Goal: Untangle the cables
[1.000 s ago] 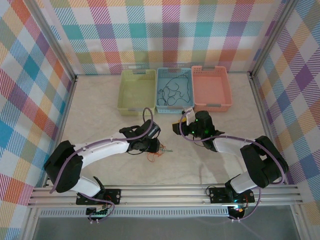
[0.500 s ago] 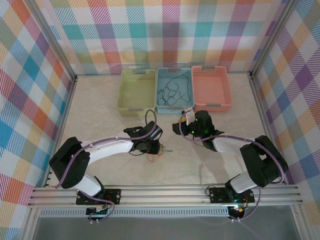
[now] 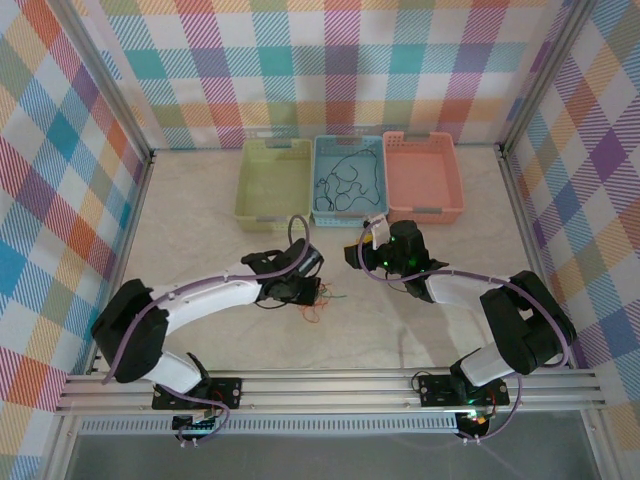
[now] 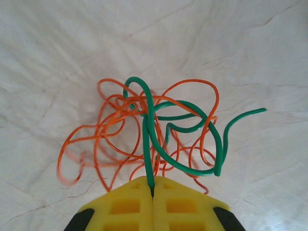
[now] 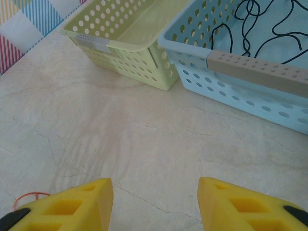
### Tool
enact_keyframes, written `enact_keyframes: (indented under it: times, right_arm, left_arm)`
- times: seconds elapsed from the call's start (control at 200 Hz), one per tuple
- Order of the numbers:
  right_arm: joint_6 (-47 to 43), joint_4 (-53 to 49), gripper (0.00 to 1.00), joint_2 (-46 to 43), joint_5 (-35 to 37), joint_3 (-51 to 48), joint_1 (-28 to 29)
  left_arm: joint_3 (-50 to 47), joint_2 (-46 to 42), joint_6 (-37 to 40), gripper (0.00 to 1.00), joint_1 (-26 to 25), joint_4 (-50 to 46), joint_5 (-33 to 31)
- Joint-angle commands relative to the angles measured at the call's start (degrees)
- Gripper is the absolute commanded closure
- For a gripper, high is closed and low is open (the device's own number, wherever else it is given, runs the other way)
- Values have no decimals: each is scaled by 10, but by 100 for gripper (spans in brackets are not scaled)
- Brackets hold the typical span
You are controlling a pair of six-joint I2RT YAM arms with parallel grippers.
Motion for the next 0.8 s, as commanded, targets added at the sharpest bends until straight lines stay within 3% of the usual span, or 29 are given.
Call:
enact_keyframes:
  times: [0.0,0.305,0.535,0.795]
  right_arm:
    - [10,55,50,-27,-22,-18,0]
    - [-20,134,48,-131,-80,-66,31]
    - [-57,131,38,-225,-102,-87,54]
    - [-87,87,29,-195,-172,-46,74]
  left_arm:
    - [50,-54,27,100,-5,-38,-19]
    - [117,-124,55,100,21,-91,11]
    - [124,-143,61,100,45,-104,49]
    - [115,-155,78,100,54,-98,95]
